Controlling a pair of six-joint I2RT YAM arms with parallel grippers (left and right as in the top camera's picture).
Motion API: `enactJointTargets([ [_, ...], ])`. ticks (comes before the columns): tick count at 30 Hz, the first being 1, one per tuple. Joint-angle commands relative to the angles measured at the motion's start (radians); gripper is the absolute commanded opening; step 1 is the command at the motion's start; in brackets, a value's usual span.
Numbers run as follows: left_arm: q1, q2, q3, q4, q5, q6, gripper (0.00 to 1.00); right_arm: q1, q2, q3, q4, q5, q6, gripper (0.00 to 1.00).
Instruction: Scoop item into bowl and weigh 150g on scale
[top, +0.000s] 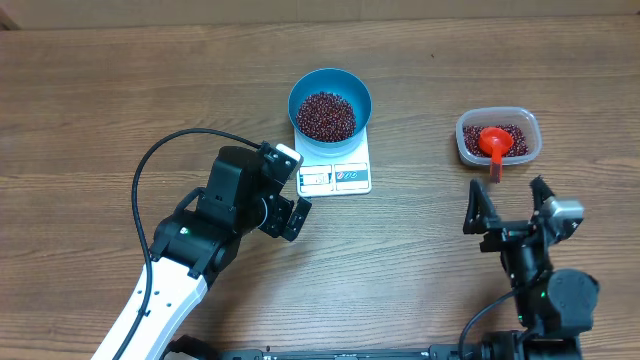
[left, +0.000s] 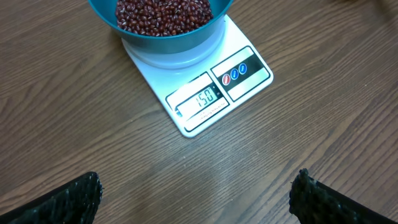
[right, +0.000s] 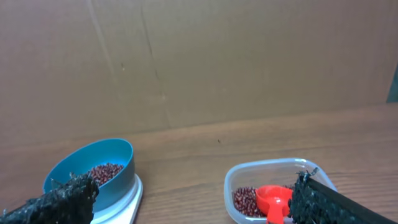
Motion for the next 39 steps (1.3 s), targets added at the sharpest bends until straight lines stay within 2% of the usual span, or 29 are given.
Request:
enactJointTargets([
  [1, 0.004, 0.005, -0.005, 0.001, -0.007, -0.006, 0.99, 0.020, -0.070, -0.078, 0.039, 0.014, -0.004, 1.00],
  [14, 0.004, 0.005, -0.005, 0.001, -0.007, -0.006, 1.00, 0.030, -0.235, -0.275, 0.059, 0.021, -0.004, 1.00],
  [39, 0.004, 0.005, -0.005, 0.001, -0.007, -0.006, 1.00, 0.032, -0.235, -0.274, 0.035, 0.024, -0.003, 1.00],
])
